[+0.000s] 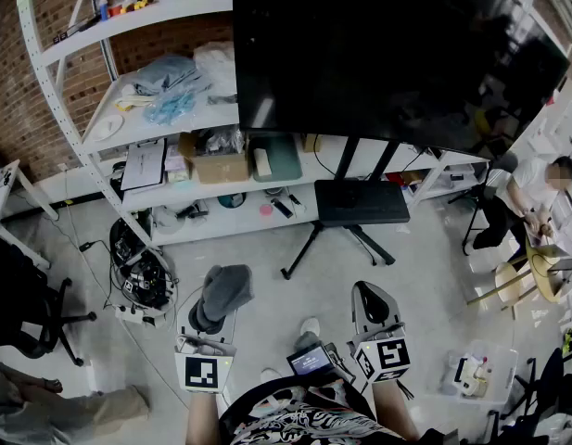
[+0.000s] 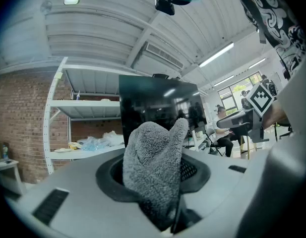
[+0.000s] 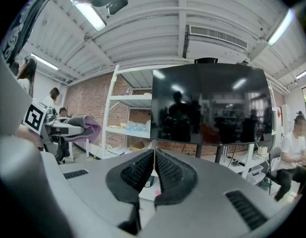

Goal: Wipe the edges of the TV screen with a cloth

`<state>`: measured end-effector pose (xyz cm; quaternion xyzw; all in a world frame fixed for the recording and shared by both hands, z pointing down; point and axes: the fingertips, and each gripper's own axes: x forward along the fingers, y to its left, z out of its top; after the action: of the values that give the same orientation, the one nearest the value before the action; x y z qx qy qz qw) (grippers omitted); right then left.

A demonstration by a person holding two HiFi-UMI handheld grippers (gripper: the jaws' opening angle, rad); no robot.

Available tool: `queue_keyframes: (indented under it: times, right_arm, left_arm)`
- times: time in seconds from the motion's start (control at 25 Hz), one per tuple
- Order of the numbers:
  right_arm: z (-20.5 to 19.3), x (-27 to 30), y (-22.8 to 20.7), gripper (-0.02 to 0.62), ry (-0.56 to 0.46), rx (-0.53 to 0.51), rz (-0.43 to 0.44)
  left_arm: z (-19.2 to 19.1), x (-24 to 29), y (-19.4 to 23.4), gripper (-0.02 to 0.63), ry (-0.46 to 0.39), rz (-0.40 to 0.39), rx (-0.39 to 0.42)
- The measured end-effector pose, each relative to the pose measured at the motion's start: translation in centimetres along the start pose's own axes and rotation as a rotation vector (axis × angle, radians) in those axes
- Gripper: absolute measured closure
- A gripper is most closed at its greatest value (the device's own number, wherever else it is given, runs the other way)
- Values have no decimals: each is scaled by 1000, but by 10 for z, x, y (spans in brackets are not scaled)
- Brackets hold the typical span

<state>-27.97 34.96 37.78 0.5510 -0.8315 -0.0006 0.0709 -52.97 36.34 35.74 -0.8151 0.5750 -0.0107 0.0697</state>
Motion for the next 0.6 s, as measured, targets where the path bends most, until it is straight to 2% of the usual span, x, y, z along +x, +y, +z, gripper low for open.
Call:
queue_keyframes:
  times: [0.32,0.6]
  right_arm:
    - [-5,14,-26,560,14,-10,-12]
    - [-9,59,-46,560,25,-7,4]
  left_arm:
    - [-8,18,2,437,23,21,-4]
    - [-16,62,10,436,50,20,7]
